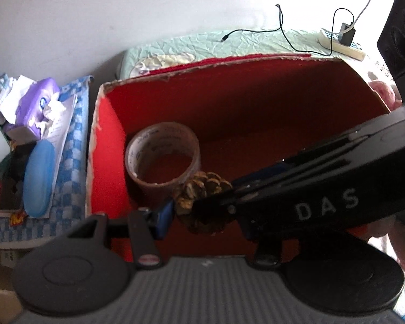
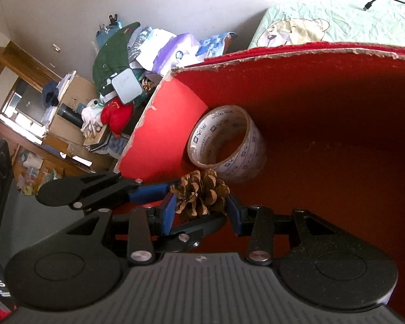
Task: Organize objects
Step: 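Carry the pine cone in the right tool over the red box, then lower the pine cone onto the box floor and open the right tool, then raise the open right tool out of the red box, then reach the right tool to the orange gourd-shaped wooden toy and close on it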
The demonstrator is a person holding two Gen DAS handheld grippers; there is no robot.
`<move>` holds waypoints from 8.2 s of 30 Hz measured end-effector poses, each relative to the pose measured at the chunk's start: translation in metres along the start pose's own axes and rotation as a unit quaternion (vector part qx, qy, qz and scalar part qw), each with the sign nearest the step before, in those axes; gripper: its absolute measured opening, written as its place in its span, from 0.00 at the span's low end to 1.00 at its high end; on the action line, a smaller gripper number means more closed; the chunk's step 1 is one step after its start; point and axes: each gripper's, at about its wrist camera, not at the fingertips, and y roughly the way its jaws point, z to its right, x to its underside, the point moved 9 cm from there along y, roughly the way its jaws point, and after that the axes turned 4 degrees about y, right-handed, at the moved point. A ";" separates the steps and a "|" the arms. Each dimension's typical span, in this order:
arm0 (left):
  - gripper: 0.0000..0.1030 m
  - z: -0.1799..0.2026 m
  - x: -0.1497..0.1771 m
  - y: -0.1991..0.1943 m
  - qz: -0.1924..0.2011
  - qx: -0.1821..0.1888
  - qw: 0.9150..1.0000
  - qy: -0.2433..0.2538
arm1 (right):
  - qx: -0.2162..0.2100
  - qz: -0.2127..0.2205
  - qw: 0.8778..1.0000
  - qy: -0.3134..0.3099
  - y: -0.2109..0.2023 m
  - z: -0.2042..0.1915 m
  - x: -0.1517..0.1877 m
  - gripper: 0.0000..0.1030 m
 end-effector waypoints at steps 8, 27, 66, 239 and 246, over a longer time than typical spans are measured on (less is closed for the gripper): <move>0.54 -0.001 0.002 0.006 -0.003 -0.004 1.000 0.001 | 0.008 -0.012 1.000 0.016 0.002 0.004 0.000 0.43; 0.55 -0.001 0.006 0.020 -0.022 -0.009 1.000 0.003 | 0.045 -0.049 0.998 0.008 0.021 0.006 -0.006 0.43; 0.55 -0.003 0.007 0.023 -0.023 -0.012 1.000 0.001 | 0.060 -0.044 0.997 0.003 0.022 0.005 -0.007 0.44; 0.43 0.150 0.096 -0.007 -0.058 0.052 0.994 -0.082 | -0.034 0.025 0.990 0.134 -0.102 0.087 0.151 0.43; 0.43 0.156 0.097 0.002 -0.067 0.073 0.993 -0.070 | -0.033 0.007 0.992 0.125 -0.089 0.083 0.153 0.42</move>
